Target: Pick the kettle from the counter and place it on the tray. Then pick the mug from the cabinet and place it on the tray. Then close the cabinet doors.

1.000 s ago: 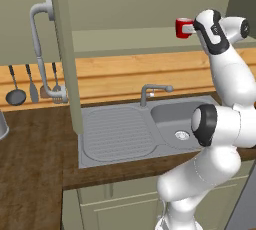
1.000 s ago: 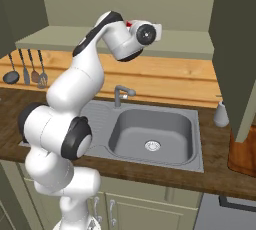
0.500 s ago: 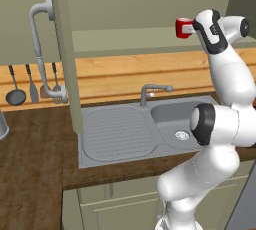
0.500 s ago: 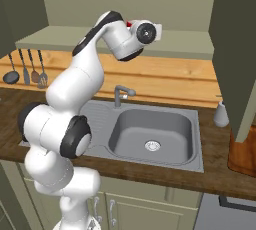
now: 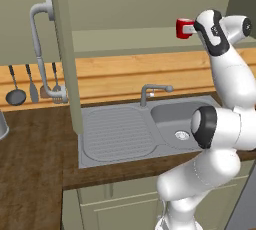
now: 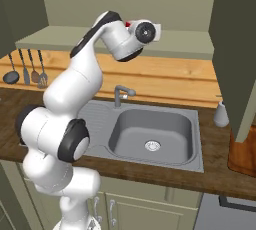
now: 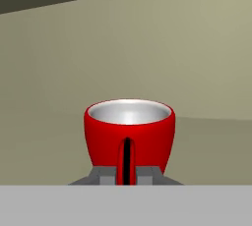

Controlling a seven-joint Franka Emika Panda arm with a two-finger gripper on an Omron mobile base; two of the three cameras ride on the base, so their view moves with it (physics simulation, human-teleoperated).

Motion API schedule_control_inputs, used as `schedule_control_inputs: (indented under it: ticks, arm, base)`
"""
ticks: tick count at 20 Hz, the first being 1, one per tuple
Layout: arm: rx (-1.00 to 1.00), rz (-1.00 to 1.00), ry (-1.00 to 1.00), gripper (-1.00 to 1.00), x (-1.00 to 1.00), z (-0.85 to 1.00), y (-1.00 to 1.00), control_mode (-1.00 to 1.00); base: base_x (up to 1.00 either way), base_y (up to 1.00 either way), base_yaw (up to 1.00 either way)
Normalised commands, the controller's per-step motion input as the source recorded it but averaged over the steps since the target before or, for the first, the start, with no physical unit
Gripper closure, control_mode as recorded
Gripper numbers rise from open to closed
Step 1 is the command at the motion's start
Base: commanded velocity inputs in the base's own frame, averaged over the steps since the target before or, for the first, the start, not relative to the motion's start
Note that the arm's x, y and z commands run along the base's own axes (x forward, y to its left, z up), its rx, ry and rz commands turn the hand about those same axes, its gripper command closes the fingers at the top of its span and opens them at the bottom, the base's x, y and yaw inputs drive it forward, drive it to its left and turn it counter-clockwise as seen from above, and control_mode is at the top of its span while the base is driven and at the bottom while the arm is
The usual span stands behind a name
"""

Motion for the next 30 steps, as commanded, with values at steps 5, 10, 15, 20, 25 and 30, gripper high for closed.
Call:
schedule_control_inputs:
  ticks: [5,10,15,20,25,30]
  arm:
    - [0.0,0.0,-0.01,1.0,-0.39,0.0,0.04,-1.0]
    - [0.0,0.0,-0.09,1.0,-0.76,0.0,0.08,-1.0]
    - [0.0,0.0,-0.11,1.0,-0.95,0.0,0.12,-1.0]
    - [-0.01,0.02,-0.05,1.0,-1.0,0.0,0.29,-1.0]
    - [-0.01,0.03,0.0,1.0,-1.0,0.0,0.32,-1.0]
    - [0.0,0.0,0.0,1.0,-1.0,-0.01,0.23,-1.0]
  base:
    - [0.0,0.0,0.0]
    - [0.0,0.0,0.0]
    - [0.0,0.0,0.0]
    - [0.0,0.0,0.0]
    - [0.0,0.0,0.0]
    - [0.0,0.0,0.0]
